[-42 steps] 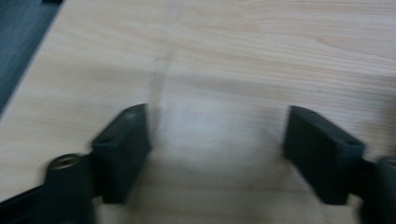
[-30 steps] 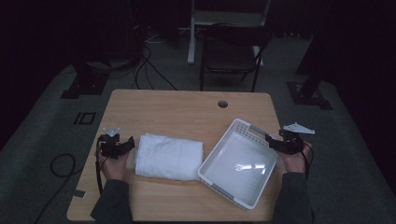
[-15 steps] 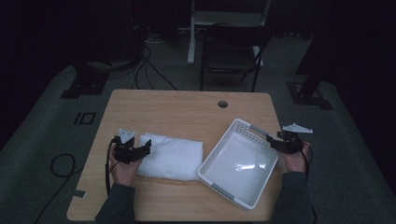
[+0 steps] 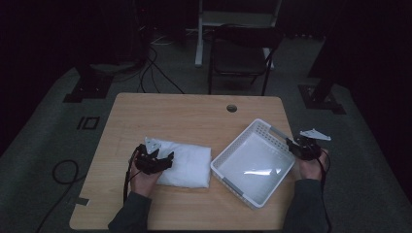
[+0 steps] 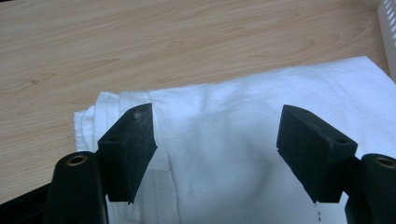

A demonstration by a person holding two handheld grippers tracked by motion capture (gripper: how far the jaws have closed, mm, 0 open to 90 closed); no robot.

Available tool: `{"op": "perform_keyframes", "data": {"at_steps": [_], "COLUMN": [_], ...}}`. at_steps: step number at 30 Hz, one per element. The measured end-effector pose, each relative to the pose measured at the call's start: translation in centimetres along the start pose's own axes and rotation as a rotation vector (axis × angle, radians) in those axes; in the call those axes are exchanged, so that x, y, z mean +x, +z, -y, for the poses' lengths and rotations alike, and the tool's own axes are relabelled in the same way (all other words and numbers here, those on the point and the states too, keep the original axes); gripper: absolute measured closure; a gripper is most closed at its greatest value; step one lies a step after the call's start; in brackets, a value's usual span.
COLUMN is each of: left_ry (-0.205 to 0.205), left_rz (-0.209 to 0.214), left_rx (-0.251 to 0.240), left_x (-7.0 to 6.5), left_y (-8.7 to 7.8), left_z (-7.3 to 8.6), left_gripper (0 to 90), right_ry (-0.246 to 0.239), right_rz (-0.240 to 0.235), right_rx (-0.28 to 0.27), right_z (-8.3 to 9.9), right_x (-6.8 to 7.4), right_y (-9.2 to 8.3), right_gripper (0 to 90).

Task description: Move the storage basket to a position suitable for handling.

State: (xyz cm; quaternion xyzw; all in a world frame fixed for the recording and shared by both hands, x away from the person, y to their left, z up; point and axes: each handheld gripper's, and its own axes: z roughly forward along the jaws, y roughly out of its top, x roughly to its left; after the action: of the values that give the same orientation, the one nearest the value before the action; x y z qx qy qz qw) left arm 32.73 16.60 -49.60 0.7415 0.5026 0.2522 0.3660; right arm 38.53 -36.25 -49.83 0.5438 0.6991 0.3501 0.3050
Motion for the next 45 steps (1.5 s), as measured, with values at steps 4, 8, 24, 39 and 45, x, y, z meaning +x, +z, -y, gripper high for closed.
{"op": "perform_keyframes", "data": {"at_steps": [4,8,24,39,45], "left_ry": [-0.004,-0.004,-0.014,-0.023,-0.035], "left_rz": [-0.004,-0.003,-0.004,-0.016,-0.025], "left_rx": [0.010,0.013,0.030,0.051,0.053], "left_x": [0.2,0.0,0.3,0.9,1.5], "left_y": [0.2,0.4,0.8,1.0,0.8], "left_z": [0.1,0.2,0.4,0.6,0.6], "left_gripper": [27.5,27.5,28.0,29.6,30.5], "right_ry": [0.027,0.039,0.021,0.159,0.148], "right_rz": [0.045,0.075,0.127,0.180,0.119], "right_rx": [-0.005,0.005,0.047,0.042,0.037], "right_z": [0.1,0.1,-0.1,-0.3,-0.8], "right_x": [-0.5,-0.7,-0.9,-0.1,1.7], "right_y": [-0.3,-0.4,-0.4,-0.4,0.3], "right_gripper": [64.4,66.5,68.9,79.5,78.6]}}
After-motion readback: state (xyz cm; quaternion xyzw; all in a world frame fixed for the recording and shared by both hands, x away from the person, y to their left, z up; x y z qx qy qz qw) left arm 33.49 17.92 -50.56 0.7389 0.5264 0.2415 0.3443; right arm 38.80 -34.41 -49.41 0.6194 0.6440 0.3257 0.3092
